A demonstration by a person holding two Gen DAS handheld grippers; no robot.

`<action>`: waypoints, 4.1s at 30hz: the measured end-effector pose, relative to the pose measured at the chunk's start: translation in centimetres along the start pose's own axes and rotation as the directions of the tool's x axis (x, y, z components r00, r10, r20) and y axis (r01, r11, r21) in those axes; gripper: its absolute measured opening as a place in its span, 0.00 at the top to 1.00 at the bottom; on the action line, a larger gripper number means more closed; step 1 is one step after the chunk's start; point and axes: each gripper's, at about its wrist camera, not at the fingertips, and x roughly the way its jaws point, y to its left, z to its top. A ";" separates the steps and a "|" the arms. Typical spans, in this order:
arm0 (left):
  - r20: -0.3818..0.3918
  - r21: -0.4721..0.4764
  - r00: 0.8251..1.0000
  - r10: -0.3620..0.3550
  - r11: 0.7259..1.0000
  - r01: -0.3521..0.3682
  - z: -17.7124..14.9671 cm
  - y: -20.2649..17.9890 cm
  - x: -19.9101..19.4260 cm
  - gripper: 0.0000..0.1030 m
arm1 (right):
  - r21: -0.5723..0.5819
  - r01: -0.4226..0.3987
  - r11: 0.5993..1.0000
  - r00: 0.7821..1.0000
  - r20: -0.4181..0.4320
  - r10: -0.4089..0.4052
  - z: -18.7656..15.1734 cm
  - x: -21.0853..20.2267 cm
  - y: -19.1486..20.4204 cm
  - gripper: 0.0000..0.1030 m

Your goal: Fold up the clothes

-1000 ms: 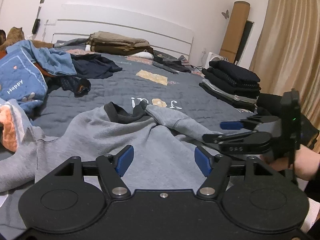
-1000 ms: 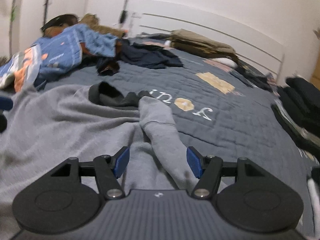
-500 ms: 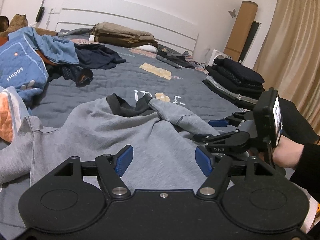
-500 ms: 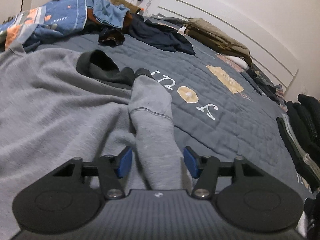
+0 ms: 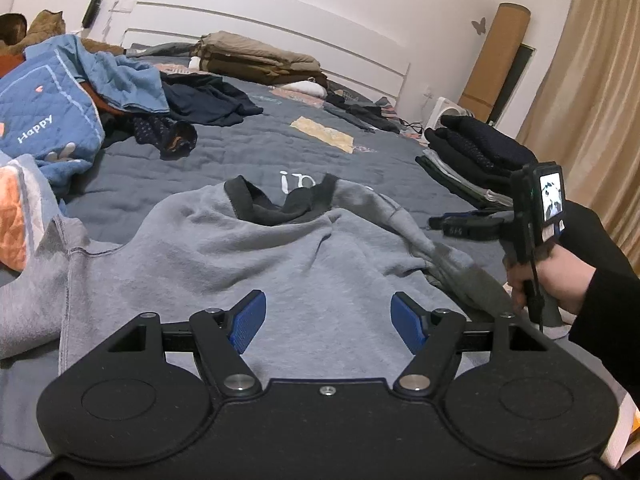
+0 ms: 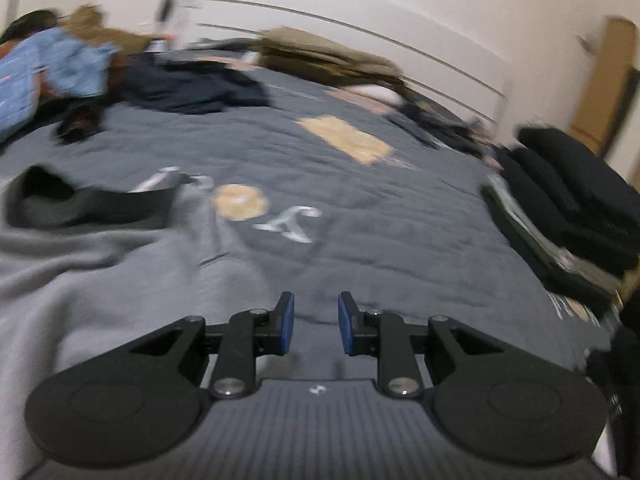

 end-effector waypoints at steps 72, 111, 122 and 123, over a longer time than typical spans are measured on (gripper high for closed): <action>-0.015 0.059 0.969 -0.247 0.967 0.247 -0.8 -4.4 -0.1 0.33 | 0.153 -0.044 0.987 0.998 -0.033 0.049 -3.7 -9.7 -6.8 0.59; -0.085 0.087 0.954 -0.289 0.951 0.296 -2.3 -7.3 1.2 0.32 | 0.058 0.134 0.989 0.988 -0.091 -0.128 -12.0 -12.6 -11.9 0.99; -0.088 0.074 0.955 -0.283 0.954 0.289 -2.2 -7.0 1.4 0.32 | 0.158 0.256 0.954 0.965 0.011 -0.261 -6.5 -12.7 -16.5 1.00; -0.089 0.071 0.955 -0.282 0.955 0.288 -2.2 -6.9 1.5 0.32 | 0.165 0.262 0.951 0.963 0.013 -0.268 -6.1 -12.4 -16.8 1.00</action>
